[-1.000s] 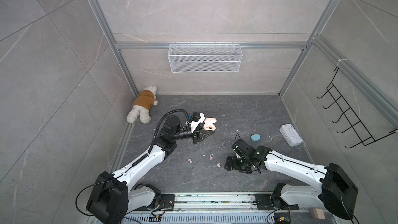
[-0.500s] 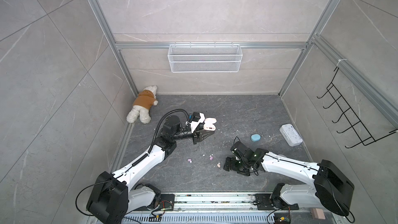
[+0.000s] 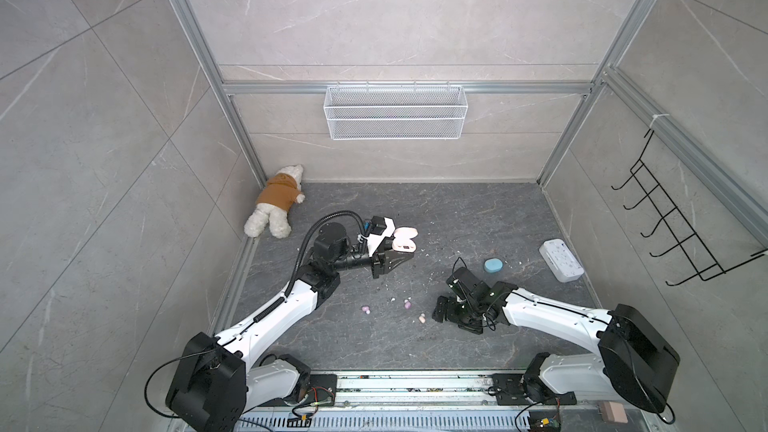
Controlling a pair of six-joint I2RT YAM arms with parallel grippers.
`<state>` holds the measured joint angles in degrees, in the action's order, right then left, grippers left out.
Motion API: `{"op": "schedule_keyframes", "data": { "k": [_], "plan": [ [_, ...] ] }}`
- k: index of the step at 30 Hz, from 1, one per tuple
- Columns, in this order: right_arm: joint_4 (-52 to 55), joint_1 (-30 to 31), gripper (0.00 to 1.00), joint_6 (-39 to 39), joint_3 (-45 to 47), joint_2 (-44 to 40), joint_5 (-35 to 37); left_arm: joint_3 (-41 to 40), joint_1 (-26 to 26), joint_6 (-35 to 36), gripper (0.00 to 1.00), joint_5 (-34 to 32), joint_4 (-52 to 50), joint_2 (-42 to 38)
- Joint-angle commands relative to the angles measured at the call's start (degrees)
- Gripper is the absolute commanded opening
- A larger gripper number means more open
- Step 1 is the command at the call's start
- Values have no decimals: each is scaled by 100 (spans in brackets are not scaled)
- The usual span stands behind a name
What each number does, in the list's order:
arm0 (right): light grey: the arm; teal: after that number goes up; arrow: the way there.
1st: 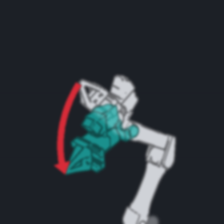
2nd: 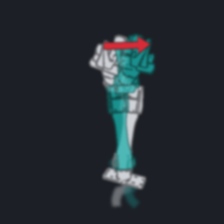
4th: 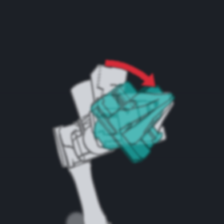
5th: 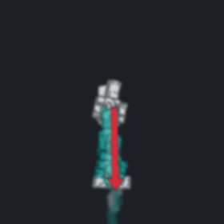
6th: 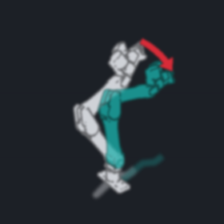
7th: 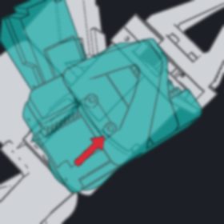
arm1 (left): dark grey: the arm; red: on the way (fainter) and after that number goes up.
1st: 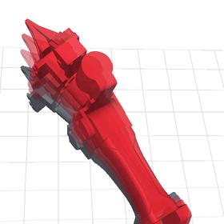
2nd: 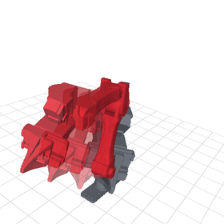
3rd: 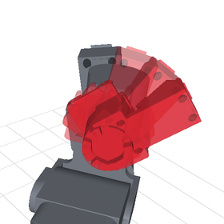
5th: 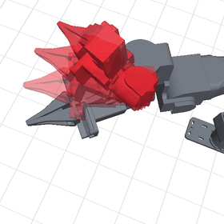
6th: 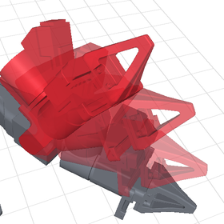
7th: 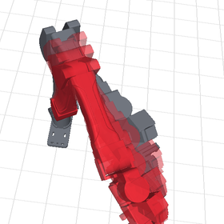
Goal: Insert wireless bluetooth earbuds into charging case
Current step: Rotate the wireless bluetooth earbud at the bottom-center of the table.
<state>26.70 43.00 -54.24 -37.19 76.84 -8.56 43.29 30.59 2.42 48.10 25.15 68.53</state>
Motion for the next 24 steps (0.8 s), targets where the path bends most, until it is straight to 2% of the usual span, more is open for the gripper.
{"op": "schedule_keyframes", "data": {
  "k": [1, 8, 19, 22, 24],
  "plan": [
    [220, -136, 93, 365, -245, 140, 102, 55, -14, 90, 24, 63, 127, -191],
    [164, -207, 93, 701, -693, 533, -65, 66, -14, 108, 24, 57, 92, -217],
    [175, -108, 92, 625, -936, 411, -382, 54, -13, 154, 24, 41, 61, -244],
    [418, -91, 92, 625, -1000, 452, -232, 63, -14, 141, 24, 43, 62, -226],
    [634, -128, 88, 553, -1014, 493, 11, 65, -18, 126, 24, 40, 78, -226]
  ]
}}
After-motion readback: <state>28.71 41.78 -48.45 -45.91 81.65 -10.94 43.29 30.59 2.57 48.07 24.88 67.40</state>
